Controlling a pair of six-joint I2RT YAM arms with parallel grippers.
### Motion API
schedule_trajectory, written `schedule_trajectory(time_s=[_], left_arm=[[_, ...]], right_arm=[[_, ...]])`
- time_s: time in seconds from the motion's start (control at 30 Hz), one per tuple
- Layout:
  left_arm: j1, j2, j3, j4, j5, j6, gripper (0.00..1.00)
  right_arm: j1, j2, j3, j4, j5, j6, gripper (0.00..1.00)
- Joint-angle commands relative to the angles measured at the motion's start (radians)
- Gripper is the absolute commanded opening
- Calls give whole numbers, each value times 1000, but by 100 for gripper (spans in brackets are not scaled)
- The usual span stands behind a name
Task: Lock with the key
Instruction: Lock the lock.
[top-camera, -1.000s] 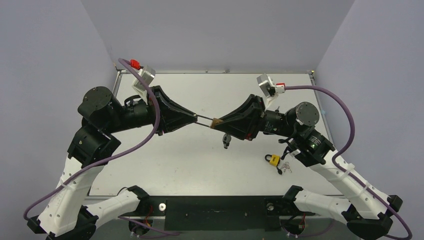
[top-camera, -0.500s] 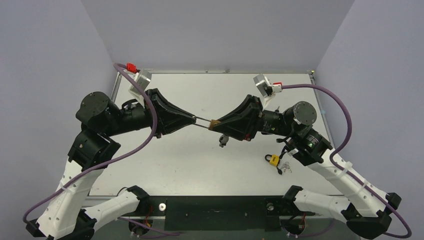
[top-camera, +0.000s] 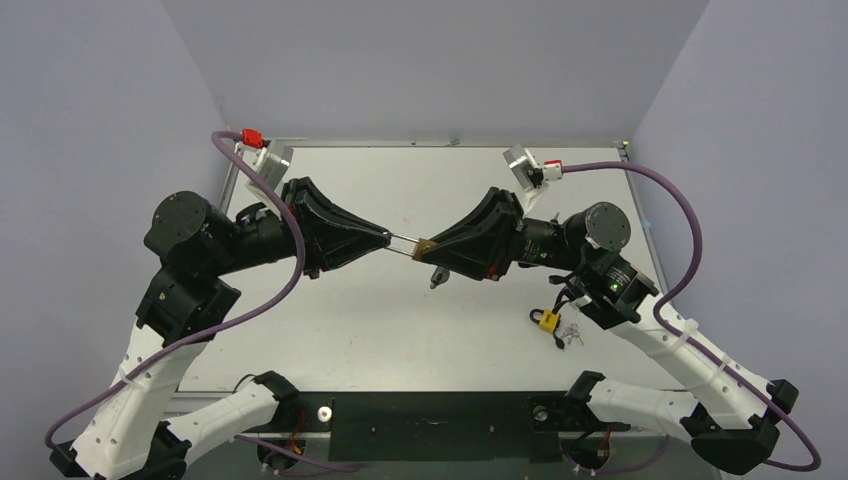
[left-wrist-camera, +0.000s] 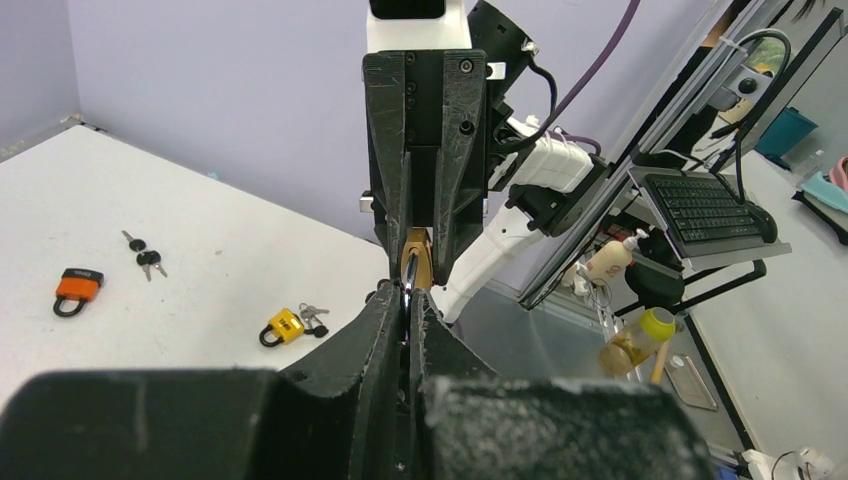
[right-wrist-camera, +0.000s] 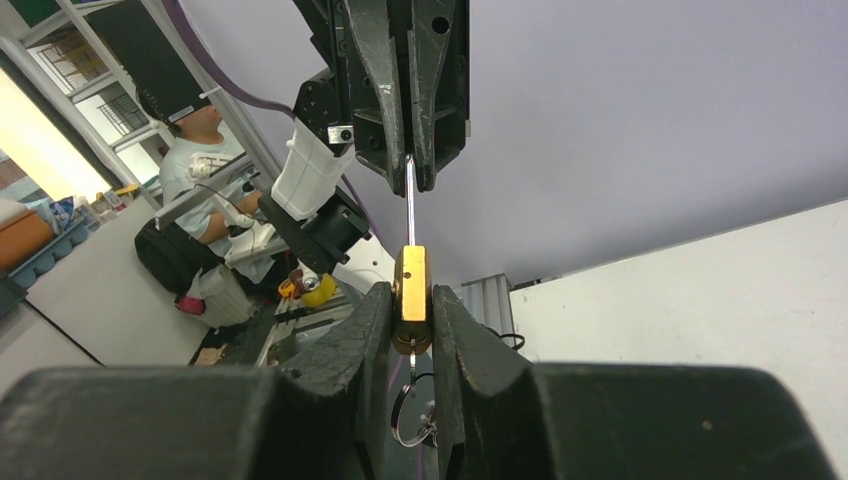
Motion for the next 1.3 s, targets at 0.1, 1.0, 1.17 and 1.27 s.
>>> schedule_trajectory(time_s=[0.1,1.0,1.17,1.27], left_arm=[[-57,14,-41,46,3,-22,0],[-299,62,-67,-99,-226,88,0],[-308,58,-67,-110,-296,86,0],[-307,32,-61,-122,-432,86,0]], right_arm=[[24,29,48,82,100,-1,0],[22,56,127,-33,223,-62,0],[24,56,122,-55,228,-80,0],[23,35,107,-87,252,-113,0]])
